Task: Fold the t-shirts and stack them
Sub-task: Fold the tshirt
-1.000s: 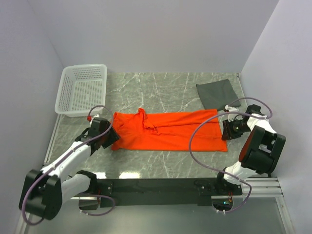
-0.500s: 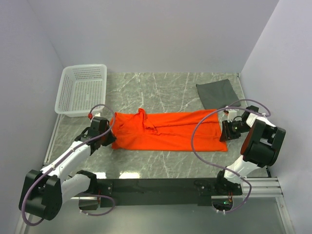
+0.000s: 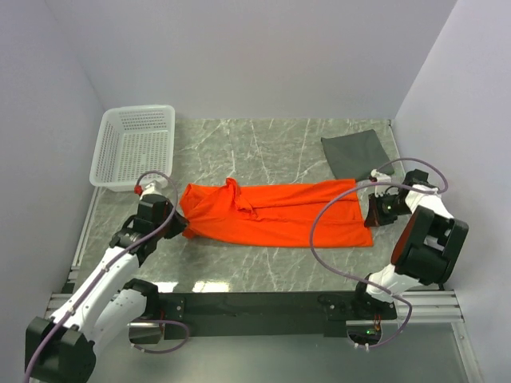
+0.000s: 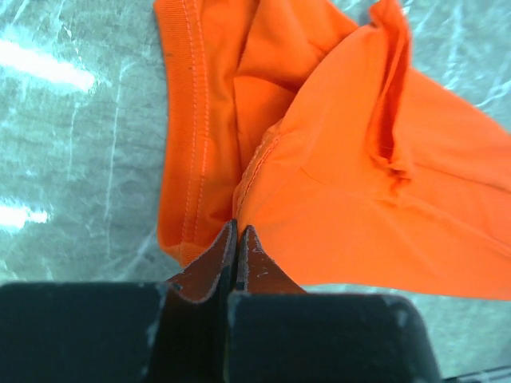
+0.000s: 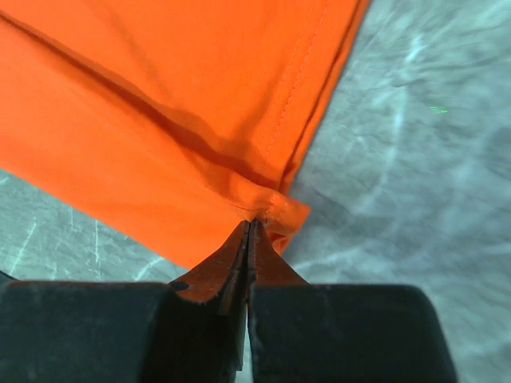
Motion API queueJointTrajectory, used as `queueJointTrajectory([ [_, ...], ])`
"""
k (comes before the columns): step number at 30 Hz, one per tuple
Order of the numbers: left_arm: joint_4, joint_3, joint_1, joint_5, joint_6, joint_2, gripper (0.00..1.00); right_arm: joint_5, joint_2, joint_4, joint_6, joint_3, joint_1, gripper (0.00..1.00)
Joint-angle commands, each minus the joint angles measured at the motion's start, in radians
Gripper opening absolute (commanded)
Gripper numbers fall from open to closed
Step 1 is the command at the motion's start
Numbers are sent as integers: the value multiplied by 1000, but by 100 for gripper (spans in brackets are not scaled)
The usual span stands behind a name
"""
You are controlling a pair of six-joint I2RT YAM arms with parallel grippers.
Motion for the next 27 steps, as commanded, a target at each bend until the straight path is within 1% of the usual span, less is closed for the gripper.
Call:
queueJointTrajectory([
  [1,-47,38,2,5,-63,-65,1,23,-84,-15,-23,8,-11,2],
  [3,-65,34,2,13,-86,-99,1,28,-105,-18,-30,2,-11,0],
  [9,-128,28,2,14,-162,-188,1,43,-162,-32,-58,-29,-15,0],
  [14,-271,69,1,-3,-240,-231,1,74,-213,-61,-112,-57,-49,0],
  [17,-318,63,1,65,-241,-248,1,83,-225,-93,-176,-63,-70,0],
  [19,-326,26,1,149,-237,-241,1,92,-224,-102,-198,-70,-80,0],
  [21,-342,-16,2,190,-237,-218,1,103,-211,-106,-218,-81,-80,0],
  [22,-340,-35,1,236,-232,-210,1,105,-205,-110,-224,-86,-80,0],
  [25,-308,-84,-8,305,-243,-182,5,109,-176,-106,-236,-93,-80,0],
  [27,-320,-77,-19,316,-235,-170,15,126,-150,-95,-233,-97,-81,0],
])
